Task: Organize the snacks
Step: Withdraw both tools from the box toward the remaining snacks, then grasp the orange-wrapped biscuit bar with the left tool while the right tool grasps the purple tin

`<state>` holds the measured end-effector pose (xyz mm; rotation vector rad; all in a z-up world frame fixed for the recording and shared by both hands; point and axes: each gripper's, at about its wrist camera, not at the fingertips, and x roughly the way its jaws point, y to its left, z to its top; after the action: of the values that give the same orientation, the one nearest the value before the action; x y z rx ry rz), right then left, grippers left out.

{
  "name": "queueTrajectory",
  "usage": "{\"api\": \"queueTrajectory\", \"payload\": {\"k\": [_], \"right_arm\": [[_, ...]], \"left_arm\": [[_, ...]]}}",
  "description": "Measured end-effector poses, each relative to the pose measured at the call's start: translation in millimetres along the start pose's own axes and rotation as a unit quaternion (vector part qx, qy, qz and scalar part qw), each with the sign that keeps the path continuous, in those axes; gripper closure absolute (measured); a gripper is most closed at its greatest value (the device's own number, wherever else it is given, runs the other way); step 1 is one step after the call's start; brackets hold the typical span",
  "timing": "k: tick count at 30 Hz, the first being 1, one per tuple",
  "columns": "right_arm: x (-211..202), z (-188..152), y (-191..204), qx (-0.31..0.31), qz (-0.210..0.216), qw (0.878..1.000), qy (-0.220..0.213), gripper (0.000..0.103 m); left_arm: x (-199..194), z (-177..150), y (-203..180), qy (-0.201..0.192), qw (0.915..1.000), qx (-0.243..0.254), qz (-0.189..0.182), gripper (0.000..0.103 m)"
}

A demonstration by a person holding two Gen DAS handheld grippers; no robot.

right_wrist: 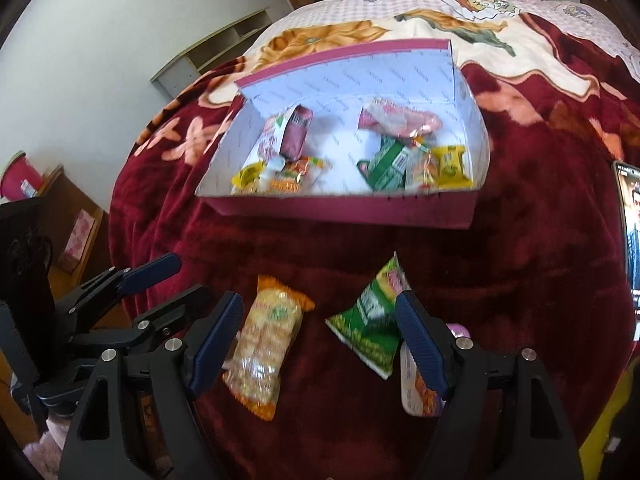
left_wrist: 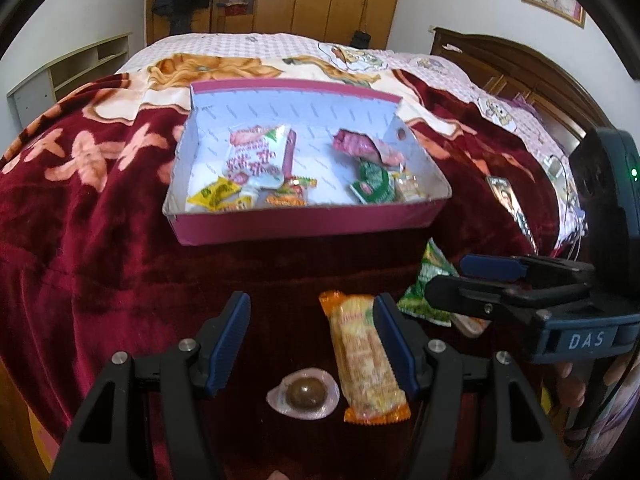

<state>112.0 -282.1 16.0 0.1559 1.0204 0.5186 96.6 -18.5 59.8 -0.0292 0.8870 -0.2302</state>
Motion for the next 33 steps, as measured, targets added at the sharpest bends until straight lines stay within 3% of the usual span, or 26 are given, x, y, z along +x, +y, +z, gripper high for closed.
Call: {"api": "queueTrajectory", "payload": {"k": [12, 21, 26, 33], "right_arm": [[-4.0, -30.0, -19.3, -0.002, 0.004, 1.000, 0.016, 0.023], [-14.1, -46.5, -36.6, -0.014, -0.023, 1.000, -0.007, 0.023], [-17.2, -53.1, -34.6, -0.037, -0.044, 0.998, -0.019, 0.023], [-20.5, -62.1, -34.9, -0.054, -0.036, 0.998, -0.027, 0.023]], "left_arm": [[13.8, -15.0, -25.0, 0.024, 0.9994, 0.022, -0.008, 0.036], [30.1, -25.7, -42.8, 0.041, 0.9980, 0.039, -0.026, 0.036], [41.7, -29.7, -51.2, 0.044, 0.9976, 0.052, -0.012, 0.036], [60.0, -34.7, -48.7, 0.058, 0.9976, 0.037, 0.006, 0.036]]}}
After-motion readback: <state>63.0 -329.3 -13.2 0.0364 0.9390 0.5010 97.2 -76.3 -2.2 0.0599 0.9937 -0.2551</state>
